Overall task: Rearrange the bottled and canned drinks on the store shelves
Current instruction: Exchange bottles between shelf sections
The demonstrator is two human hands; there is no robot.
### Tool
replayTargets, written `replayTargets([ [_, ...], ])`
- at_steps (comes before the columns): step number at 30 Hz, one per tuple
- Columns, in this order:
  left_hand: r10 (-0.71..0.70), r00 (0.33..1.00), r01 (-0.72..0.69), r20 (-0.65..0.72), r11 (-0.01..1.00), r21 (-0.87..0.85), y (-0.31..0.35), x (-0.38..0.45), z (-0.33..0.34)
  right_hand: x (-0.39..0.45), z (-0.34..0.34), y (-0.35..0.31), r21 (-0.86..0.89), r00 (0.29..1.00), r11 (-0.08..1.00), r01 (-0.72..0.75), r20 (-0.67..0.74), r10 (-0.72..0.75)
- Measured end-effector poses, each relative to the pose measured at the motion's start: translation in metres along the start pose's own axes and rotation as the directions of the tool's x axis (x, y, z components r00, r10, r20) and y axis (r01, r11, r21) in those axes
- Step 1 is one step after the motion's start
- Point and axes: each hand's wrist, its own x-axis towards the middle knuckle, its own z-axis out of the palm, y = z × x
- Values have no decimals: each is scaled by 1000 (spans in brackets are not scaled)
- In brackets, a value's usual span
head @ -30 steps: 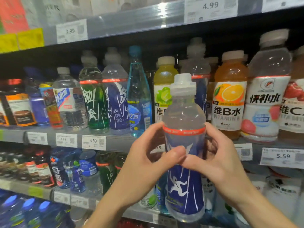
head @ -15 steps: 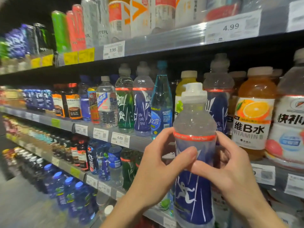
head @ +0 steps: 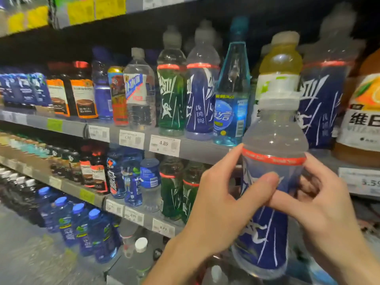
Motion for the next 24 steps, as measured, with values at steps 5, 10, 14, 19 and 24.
replayTargets([
  [5,1,997,0,76,1000,-14,-22,-20,-33,-24,33,30,-35,997,999,24,-72,-27],
  [10,-1,984,1,178,1000,1,-45,-45,-53,-54,63,51,-31,989,999,32,-144,-36],
  [14,-14,976,22,216,999,-36,-57,-62,-68,-71,79,60,-36,987,998,-50,-156,44],
  [19,-4,966,27,257,996,-83,-60,-71,-76,-84,90,63,-116,968,991,-60,-248,29],
  [24,2,964,28,267,994,-107,-61,-77,-79,-93,97,62,-182,953,982,-41,-303,-16],
])
